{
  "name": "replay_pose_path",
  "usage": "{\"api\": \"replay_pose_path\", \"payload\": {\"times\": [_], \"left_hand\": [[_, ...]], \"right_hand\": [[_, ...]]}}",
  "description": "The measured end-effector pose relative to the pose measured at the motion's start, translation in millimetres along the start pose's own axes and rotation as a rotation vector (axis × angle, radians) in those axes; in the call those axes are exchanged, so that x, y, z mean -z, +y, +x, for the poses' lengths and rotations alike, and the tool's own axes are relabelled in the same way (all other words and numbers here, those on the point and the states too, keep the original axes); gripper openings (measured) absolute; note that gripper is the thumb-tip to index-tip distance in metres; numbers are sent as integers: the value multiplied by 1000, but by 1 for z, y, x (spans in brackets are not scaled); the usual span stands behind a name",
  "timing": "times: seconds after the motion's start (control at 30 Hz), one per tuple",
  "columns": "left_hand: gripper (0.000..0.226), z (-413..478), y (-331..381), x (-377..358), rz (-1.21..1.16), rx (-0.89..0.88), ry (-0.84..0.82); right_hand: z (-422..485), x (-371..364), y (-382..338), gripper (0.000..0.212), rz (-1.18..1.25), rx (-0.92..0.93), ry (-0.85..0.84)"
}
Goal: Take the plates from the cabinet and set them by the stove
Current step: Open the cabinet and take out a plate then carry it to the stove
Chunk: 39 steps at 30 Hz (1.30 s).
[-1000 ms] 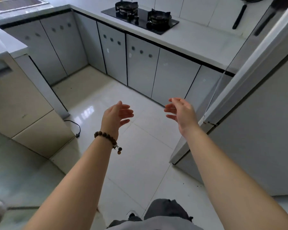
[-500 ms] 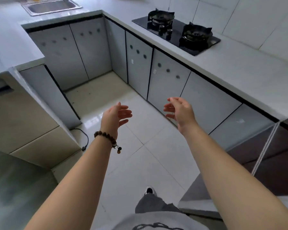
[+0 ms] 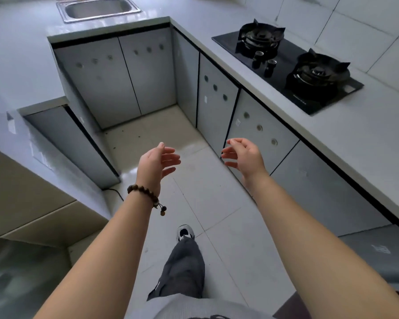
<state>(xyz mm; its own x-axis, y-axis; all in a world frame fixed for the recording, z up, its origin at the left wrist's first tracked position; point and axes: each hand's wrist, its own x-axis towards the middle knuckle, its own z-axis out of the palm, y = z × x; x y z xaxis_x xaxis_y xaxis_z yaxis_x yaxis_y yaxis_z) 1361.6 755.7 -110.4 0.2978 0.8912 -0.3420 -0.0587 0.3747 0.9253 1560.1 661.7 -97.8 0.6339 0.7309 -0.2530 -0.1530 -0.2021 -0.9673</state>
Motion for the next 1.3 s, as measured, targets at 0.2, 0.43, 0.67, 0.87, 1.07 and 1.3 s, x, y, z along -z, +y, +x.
{"api": "replay_pose_path", "payload": {"times": [0.2,0.43,0.67,0.87,1.07,1.3], "left_hand": [[36,113,25,-15,-17,-1,51],[36,240,76,-38,-30,41,97],[35,343,108,-50,-56,38,130],[35,446,135,-64,-81,9,201],[36,548,185,-79,-106,-42,346],[36,617,217,-77,-156,-64,475]], "right_hand": [[115,-33,-24,16,17,-10,-31],[239,-84,-75,15,-4,-16,-72],[353,-116,-104,15,-16,-39,-108],[480,-161,-121,14,-34,-26,-220],[601,-204,-156,13,-61,-29,-353],[692,-259,-185,13,-103,-40,-488]]}}
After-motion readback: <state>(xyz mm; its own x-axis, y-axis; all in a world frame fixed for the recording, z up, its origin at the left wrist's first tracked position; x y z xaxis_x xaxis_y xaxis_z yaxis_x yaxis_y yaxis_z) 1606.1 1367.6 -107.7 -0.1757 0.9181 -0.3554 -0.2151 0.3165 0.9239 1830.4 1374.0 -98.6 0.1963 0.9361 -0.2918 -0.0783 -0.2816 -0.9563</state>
